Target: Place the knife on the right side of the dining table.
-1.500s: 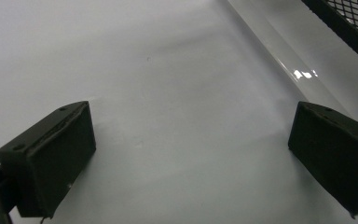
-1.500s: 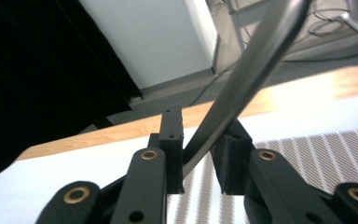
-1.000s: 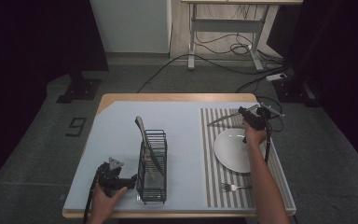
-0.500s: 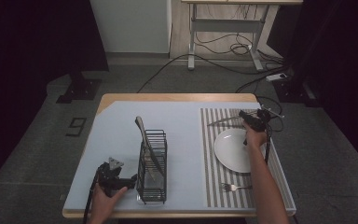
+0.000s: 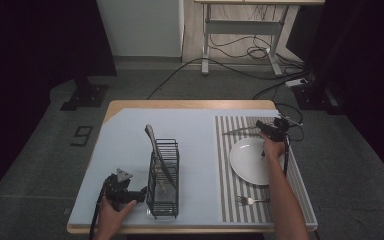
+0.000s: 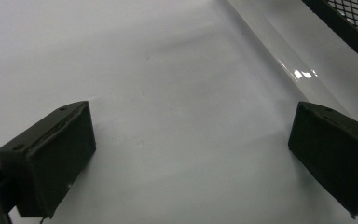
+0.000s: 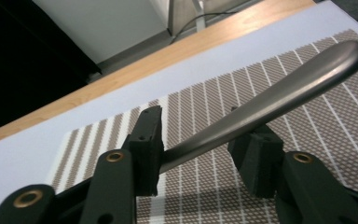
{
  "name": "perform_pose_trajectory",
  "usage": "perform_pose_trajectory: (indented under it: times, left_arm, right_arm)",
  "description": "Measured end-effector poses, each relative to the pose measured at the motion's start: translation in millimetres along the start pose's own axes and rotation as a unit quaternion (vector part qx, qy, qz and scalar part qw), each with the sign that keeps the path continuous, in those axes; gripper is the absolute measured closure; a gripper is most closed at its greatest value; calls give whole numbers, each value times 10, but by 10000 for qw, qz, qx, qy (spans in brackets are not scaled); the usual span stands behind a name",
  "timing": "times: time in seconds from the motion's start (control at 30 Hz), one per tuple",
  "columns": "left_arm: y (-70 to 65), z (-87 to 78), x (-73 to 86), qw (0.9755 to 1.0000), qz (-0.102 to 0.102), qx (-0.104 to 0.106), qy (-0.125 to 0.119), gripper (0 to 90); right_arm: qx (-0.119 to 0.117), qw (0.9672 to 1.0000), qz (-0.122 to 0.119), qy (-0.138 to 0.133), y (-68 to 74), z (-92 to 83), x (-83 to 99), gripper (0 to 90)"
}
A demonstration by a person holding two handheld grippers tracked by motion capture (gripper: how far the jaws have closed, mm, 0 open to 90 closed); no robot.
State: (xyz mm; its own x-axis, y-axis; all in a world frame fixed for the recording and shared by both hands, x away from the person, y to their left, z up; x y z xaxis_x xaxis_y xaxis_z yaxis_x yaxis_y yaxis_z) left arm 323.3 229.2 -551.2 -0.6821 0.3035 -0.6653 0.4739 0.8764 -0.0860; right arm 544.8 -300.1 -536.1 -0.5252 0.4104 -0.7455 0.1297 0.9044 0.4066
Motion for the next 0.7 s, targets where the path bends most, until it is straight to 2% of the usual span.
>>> perform_pose_trajectory:
  times: [0.13,0.3,0.4,0.7]
  left_arm:
    - [0,0,0,10000,-1,1,-1,0]
    - [0,0,0,10000,-2,1,-1,0]
    - [0,0,0,10000,-1,1,-1,0]
    - [0,0,0,10000,0,-1,-1,0]
  right_arm:
    - [159,9998,-32,78,-21,18,16,513]
    - [267,9994,99,219,-51,42,38,497]
    - [319,9992,65,240,-55,48,40,482]
    - [358,9987,91,342,-69,51,41,475]
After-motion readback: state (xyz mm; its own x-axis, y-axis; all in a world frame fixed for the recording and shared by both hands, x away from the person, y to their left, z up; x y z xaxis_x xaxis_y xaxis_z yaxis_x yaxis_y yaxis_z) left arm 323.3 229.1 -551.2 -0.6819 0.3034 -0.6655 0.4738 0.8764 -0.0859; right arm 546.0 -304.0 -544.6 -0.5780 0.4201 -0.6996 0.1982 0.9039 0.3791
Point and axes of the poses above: each handheld gripper's, and its own axes: z roughly forward along the jaws, x roughly out of its underside, y roughly to its left, the point moved 3 cm from there along z, roughly forward along the jaws, and after that the axes turned 7 degrees about x, right-handed, at the moved point
